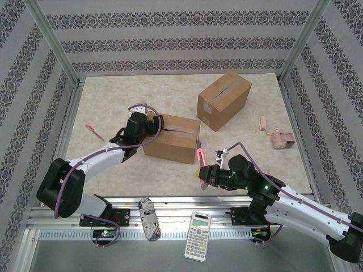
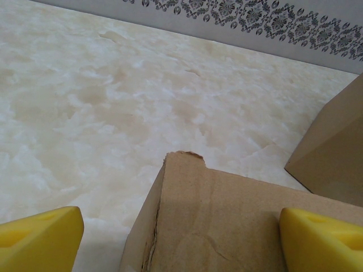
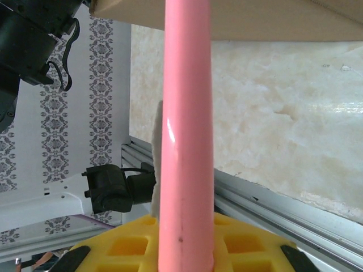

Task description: Unpack the express box

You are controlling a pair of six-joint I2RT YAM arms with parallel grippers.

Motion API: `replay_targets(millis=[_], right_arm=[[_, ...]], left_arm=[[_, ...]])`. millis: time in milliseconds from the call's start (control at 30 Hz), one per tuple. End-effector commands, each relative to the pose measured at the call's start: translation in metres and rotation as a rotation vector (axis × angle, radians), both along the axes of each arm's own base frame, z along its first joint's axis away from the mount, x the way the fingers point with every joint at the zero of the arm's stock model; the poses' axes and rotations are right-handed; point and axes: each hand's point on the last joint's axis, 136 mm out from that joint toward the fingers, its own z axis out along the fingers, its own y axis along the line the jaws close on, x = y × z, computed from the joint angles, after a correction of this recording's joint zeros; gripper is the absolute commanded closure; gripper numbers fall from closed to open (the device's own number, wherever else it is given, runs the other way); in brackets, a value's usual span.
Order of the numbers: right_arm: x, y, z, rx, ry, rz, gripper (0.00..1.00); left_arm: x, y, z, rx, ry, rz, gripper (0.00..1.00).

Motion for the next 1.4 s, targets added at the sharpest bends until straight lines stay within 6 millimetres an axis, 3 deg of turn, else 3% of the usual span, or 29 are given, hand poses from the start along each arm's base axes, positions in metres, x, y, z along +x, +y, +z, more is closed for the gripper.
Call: replay_targets(millis=[0, 133, 233, 333, 400, 667, 800, 833, 900, 1100, 1367], right_arm=[[-0.019, 0.007, 0.01, 0.041, -0.018, 0.1, 1.0], [-0.015, -0.012, 0.006, -0.022, -0.027, 0.033, 1.0], [-0.012, -0.045, 0.001, -0.157, -0.056, -0.052, 1.0], [-0.008, -0.076, -0.001, -0.272, -0.098, -0.13, 1.0], [-0.003, -0.086, -0.004, -0.304, -0.12, -0.165, 1.0], [0.037, -0.089, -0.044, -0.354, -0.11, -0.257, 1.0], [0.063, -0.083, -0.052, -0.297, -0.132, -0.306, 1.0], [0.066, -0.084, -0.067, -0.302, -0.116, -0.314, 1.0], [0.076, -0.086, -0.078, -0.29, -0.117, -0.348, 1.0], [0.098, -0.102, -0.098, -0.287, -0.114, -0.436, 1.0], [0.103, -0.116, -0.128, -0.372, 0.001, -0.486, 1.0]], left_arm=[[-0.082, 0.042, -0.134, 0.269, 0.492, 0.001, 0.12], [-0.081, 0.041, -0.13, 0.27, 0.483, 0.0, 0.12], [-0.078, 0.04, -0.123, 0.266, 0.469, -0.004, 0.12], [-0.072, 0.036, -0.108, 0.251, 0.438, -0.01, 0.12], [-0.065, 0.031, -0.093, 0.234, 0.406, -0.02, 0.12], [-0.026, 0.005, 0.005, 0.181, 0.217, -0.082, 0.06], [-0.012, -0.002, 0.054, 0.181, 0.133, -0.099, 0.02], [-0.01, -0.003, 0.062, 0.182, 0.118, -0.103, 0.02], [-0.007, -0.005, 0.077, 0.176, 0.094, -0.113, 0.01], [-0.012, -0.014, 0.095, 0.132, 0.067, -0.159, 0.0], [-0.023, -0.023, 0.087, 0.092, 0.114, -0.22, 0.0]])
